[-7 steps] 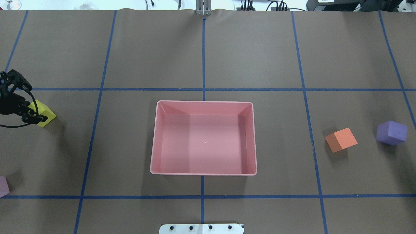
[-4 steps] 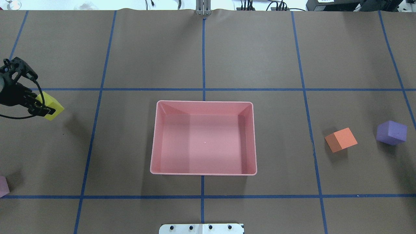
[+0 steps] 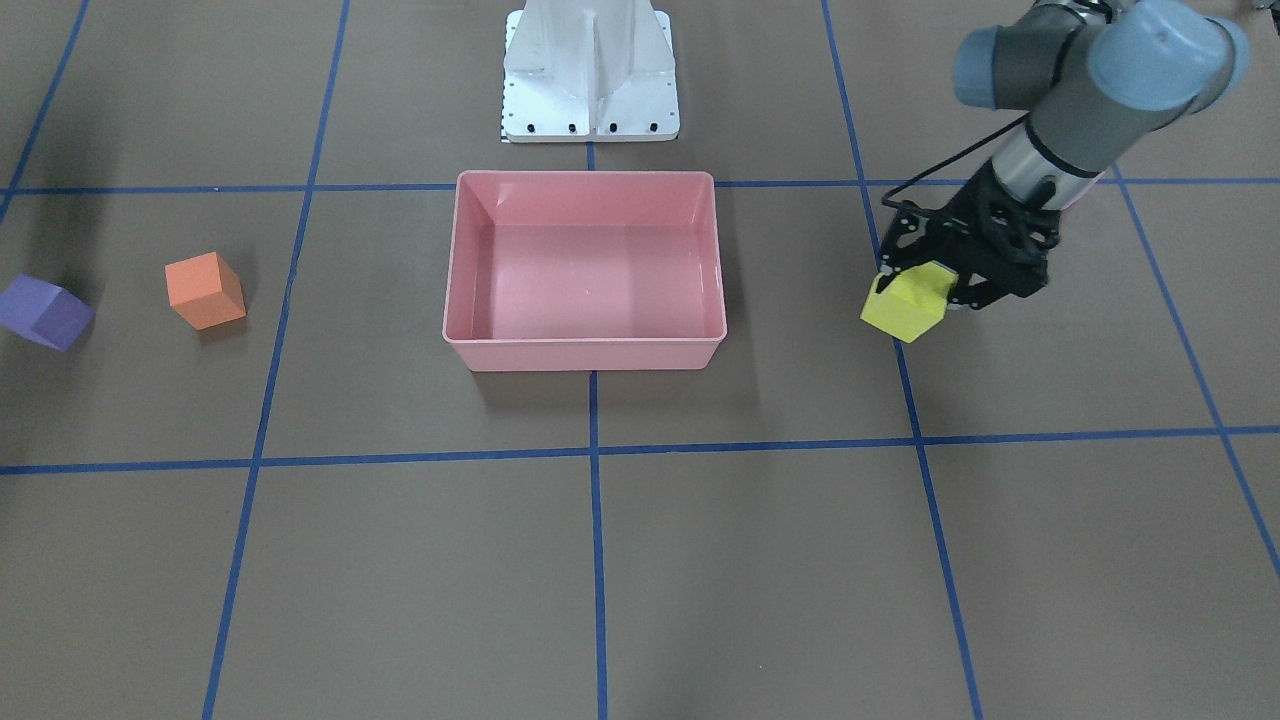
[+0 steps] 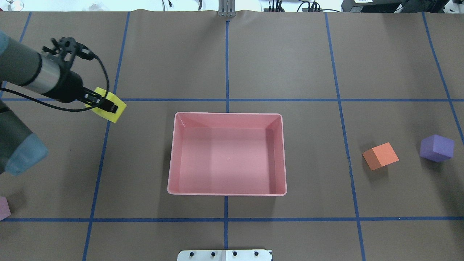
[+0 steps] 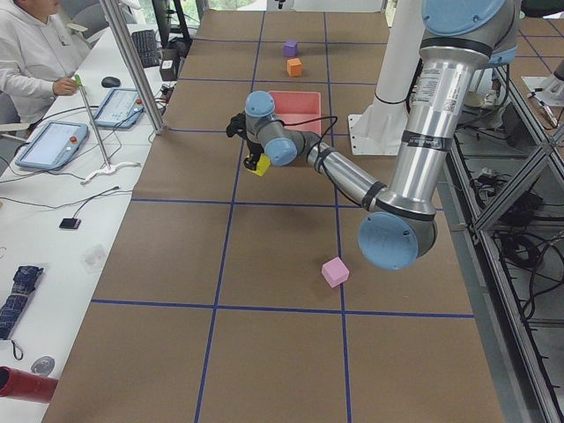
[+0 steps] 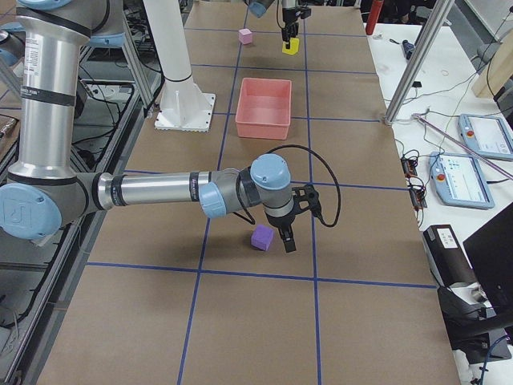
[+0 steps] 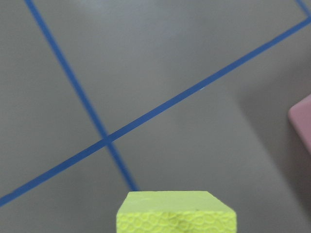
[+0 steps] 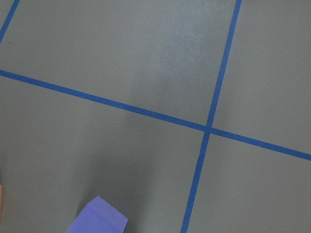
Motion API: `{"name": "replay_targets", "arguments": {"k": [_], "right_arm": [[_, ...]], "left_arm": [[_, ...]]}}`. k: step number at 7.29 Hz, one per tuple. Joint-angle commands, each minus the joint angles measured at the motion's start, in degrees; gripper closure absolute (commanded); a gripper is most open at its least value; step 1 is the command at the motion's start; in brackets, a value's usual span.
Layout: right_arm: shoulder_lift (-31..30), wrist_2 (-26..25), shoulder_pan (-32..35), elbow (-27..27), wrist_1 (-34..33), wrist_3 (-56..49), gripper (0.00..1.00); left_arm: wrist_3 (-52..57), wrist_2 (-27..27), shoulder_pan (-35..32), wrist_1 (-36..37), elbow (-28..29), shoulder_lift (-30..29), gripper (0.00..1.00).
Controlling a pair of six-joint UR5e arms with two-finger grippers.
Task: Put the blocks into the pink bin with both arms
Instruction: 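Lift the yellow cube and carry it over the pink bin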
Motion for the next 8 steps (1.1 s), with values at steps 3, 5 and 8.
{"name": "replay_targets", "arguments": {"k": [3, 5, 8], "right_arm": [[0.63, 1.04, -1.43, 0.43, 0.34, 6.56, 0.0], [2.03, 1.56, -4.15, 0.88, 0.52, 8.17, 0.0], [1.43, 1.05, -13.88, 1.85, 15.65, 22.68, 0.0]], "left_arm": [[-20.81, 15.17, 17.89, 18.02, -0.32, -20.9, 0.95], [-25.47, 22.75, 25.9, 17.95, 0.73, -21.63, 0.01], [-16.98, 27.3, 25.53, 22.66, -6.24, -20.06, 0.0]]}}
